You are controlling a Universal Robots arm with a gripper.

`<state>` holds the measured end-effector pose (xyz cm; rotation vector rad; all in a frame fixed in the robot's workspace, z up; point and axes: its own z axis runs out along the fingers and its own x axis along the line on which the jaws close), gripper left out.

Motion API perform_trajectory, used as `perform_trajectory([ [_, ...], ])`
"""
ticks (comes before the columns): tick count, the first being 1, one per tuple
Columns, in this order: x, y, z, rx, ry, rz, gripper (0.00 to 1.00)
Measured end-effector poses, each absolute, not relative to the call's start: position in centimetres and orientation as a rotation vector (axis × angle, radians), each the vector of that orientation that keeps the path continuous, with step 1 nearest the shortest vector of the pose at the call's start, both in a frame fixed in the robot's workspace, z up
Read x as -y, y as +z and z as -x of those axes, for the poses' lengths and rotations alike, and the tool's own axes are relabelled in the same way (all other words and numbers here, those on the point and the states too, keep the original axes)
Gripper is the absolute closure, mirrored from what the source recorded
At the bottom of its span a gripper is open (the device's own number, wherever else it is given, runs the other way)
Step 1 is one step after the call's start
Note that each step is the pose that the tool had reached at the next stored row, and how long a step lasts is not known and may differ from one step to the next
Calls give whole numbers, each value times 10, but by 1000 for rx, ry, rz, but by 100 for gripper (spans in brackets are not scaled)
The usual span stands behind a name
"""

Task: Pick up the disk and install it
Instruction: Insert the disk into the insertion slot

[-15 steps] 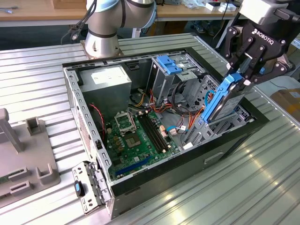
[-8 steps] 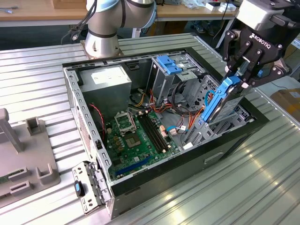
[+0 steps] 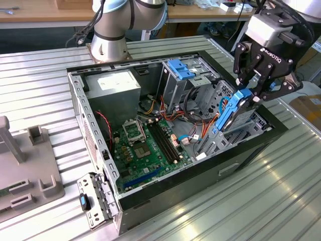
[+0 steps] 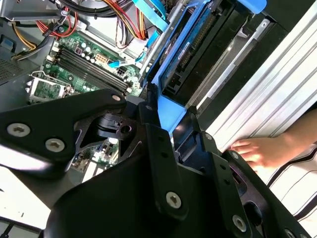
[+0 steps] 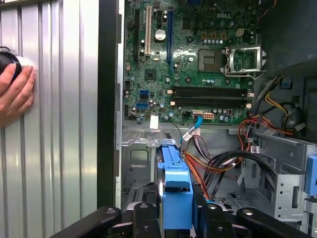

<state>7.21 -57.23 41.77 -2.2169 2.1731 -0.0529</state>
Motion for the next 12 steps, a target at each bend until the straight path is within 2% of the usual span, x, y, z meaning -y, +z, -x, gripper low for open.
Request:
perform_trajectory([
  [12,573,390,-72,-2173,-53,2217,64],
])
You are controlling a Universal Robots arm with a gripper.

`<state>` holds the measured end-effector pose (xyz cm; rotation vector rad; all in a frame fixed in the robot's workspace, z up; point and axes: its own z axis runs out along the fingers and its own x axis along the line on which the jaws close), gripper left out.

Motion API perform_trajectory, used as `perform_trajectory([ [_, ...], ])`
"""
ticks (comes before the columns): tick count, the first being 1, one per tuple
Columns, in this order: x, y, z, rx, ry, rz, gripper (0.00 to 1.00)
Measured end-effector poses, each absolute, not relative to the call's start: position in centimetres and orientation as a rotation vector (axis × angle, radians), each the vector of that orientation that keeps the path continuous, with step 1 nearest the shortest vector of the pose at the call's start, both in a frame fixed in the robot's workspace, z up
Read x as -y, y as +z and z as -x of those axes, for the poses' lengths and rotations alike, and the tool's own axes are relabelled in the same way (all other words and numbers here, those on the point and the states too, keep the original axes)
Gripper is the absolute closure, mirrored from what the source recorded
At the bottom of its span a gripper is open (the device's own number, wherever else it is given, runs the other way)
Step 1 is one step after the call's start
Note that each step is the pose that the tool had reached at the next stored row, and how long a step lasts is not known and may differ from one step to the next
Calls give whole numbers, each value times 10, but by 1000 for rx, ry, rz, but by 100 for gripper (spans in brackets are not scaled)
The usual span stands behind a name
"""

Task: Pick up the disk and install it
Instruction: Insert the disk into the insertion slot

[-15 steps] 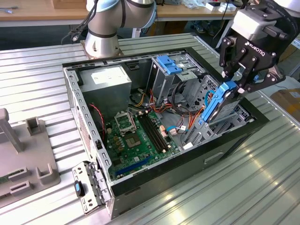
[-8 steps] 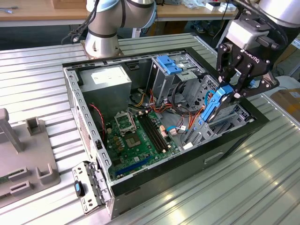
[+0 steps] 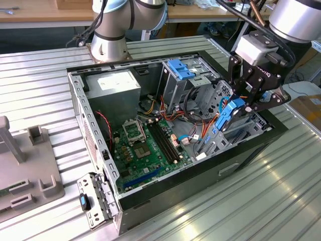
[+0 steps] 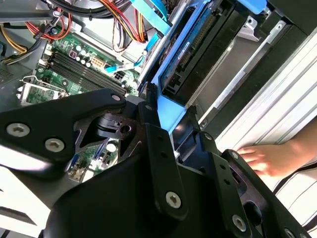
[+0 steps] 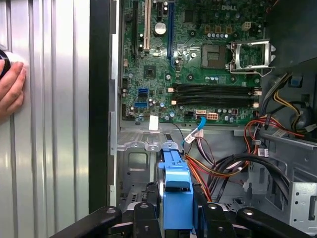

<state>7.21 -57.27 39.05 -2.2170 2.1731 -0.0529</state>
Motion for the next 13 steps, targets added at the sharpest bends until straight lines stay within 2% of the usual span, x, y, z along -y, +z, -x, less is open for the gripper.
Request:
perform_trajectory([
  [13,573,373,-72,-2173,-53,2217,64],
])
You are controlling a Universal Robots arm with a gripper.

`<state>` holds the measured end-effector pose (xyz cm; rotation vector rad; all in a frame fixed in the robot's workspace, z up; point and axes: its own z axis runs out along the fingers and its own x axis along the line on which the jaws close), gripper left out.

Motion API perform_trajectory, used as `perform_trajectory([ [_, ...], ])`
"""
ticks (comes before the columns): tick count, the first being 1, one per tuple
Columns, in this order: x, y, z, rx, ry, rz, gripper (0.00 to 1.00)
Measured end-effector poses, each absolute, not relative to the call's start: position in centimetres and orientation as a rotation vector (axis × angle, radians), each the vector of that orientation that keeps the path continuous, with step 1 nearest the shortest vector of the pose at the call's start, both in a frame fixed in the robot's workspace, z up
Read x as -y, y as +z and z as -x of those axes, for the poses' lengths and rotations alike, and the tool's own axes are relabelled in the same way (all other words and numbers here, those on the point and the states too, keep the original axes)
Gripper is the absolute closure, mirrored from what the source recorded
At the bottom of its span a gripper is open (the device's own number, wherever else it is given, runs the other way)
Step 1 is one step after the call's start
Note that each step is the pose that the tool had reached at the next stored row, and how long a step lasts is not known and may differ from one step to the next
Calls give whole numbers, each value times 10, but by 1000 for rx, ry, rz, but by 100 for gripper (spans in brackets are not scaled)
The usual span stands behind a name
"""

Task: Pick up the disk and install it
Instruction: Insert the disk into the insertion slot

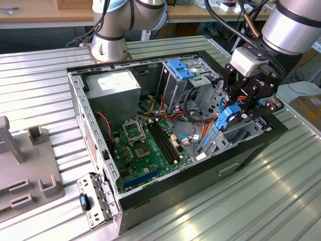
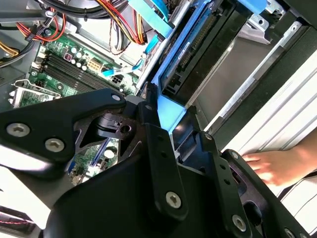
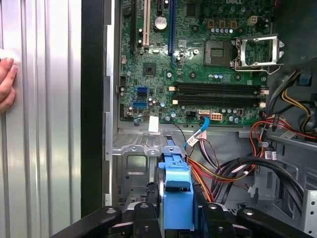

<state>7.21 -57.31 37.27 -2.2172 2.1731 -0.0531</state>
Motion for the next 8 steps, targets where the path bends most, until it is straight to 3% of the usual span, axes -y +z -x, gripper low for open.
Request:
perform_trajectory([
  [2,573,373,-72,-2173,-53,2217,56],
  [8,573,372,-80,-2173,-53,2217,56],
])
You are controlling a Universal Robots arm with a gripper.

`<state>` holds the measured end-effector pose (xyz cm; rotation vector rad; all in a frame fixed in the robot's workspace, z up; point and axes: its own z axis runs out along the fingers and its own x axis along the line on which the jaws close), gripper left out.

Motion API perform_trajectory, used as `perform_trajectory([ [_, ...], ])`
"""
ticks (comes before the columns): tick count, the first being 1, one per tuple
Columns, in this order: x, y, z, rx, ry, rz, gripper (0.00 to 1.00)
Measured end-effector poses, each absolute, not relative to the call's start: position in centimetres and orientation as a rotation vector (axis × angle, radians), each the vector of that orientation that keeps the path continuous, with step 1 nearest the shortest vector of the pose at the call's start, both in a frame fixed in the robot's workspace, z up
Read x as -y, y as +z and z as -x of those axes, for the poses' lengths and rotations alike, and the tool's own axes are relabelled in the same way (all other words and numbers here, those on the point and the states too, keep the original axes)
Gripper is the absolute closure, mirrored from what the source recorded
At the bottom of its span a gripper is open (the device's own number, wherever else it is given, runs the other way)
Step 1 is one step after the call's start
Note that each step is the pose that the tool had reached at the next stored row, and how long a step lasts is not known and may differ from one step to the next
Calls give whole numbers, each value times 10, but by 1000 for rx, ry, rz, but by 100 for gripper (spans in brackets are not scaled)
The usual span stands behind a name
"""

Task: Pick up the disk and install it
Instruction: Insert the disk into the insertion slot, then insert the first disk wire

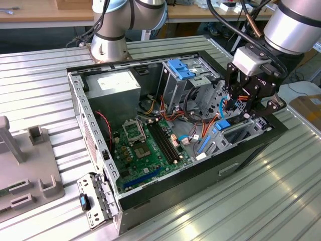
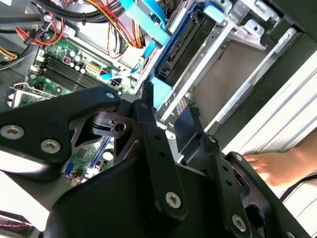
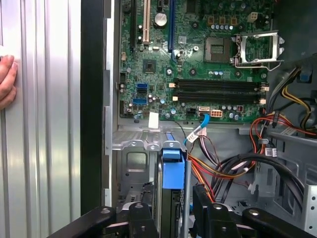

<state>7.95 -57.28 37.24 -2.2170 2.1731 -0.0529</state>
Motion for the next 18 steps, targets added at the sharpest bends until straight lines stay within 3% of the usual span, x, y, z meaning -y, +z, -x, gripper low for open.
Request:
perform_trajectory([
  [18,561,369,-100,-2173,-53,2217,56],
])
